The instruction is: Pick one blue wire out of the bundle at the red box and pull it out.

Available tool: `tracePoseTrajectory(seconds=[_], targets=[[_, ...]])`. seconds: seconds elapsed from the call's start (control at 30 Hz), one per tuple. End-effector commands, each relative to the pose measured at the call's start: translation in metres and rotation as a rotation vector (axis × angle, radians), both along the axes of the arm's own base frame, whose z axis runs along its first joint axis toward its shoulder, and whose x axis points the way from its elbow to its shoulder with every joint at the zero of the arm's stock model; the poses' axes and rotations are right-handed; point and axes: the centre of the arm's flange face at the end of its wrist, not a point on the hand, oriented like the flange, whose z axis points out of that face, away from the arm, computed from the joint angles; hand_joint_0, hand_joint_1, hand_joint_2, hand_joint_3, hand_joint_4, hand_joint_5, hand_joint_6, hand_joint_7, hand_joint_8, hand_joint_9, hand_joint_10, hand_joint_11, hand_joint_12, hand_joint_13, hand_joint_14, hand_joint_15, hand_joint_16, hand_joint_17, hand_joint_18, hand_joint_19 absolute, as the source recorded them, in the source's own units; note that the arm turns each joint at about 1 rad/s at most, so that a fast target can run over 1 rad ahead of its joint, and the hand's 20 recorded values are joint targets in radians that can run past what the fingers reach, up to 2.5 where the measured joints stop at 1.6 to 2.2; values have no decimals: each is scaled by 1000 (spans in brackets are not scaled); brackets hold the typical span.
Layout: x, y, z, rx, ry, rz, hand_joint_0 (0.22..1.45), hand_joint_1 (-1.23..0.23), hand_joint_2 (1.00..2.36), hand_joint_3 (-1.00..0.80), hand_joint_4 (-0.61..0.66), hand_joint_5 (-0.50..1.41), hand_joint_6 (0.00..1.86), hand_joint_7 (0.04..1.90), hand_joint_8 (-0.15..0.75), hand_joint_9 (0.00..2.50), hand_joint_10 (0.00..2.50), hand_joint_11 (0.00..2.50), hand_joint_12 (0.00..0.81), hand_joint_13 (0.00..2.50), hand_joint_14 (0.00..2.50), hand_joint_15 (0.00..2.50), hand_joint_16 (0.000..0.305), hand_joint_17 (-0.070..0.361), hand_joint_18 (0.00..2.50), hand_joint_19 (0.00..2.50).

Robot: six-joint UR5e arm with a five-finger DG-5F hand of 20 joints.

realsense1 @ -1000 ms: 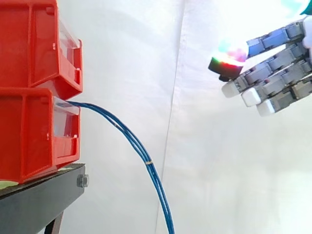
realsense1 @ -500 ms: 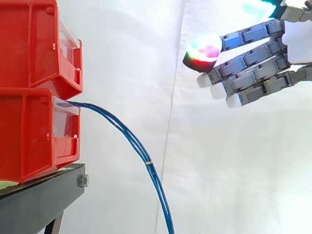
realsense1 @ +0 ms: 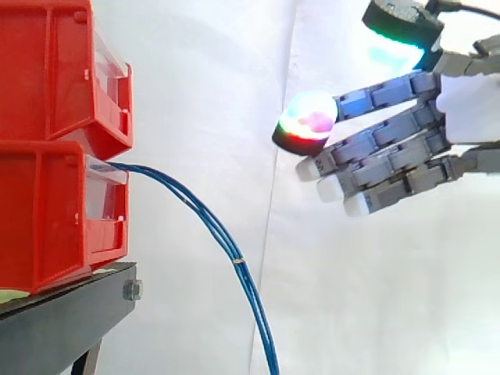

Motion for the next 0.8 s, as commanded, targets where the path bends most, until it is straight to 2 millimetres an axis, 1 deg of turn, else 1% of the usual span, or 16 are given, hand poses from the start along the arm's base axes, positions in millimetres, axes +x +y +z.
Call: tracePoseTrajectory(seconds=[0.0,0.07,0.17,0.33,0.4,0.47,0.5,0.57,0.6,0.73,0.77], targets=[[11,5,-14,12,-31,6,543,-743,1001,-479,403,-128,503,902,308,654,4,174,397,661,10,288,51,116,535,312],[17,10,-24,16,-45,6,543,-742,1001,-478,406,-128,502,903,306,655,3,170,398,661,10,286,52,116,534,311],[18,15,-24,10,-45,12,544,-742,1001,-481,404,-128,502,906,307,655,3,164,398,663,10,286,51,116,534,308],[16,16,-26,4,-29,7,544,-742,1002,-479,400,-128,503,900,306,655,4,163,398,665,10,287,52,116,536,311],[20,20,-38,-4,-17,7,544,-741,1002,-482,402,-127,502,902,306,656,4,163,398,664,10,289,52,116,536,307],[22,23,-42,-6,-22,7,544,-741,1001,-481,403,-127,503,904,308,655,4,168,399,665,10,290,51,116,536,312],[25,25,-51,-3,-23,7,544,-741,1001,-481,402,-127,502,901,306,655,4,169,399,665,10,286,51,116,536,315],[28,28,-52,-1,-37,9,543,-741,1001,-481,402,-128,503,905,306,655,4,164,399,665,10,289,52,116,535,314],[29,30,-56,0,-42,7,543,-741,1001,-481,406,-127,503,905,306,654,4,169,400,665,10,293,52,116,537,311],[30,33,-57,1,-48,-2,542,-741,1001,-478,404,-127,503,905,307,655,5,169,399,666,10,289,52,116,537,315],[30,35,-62,0,-34,-4,542,-741,1001,-480,405,-127,502,905,307,654,6,168,399,666,10,289,52,116,536,314]])
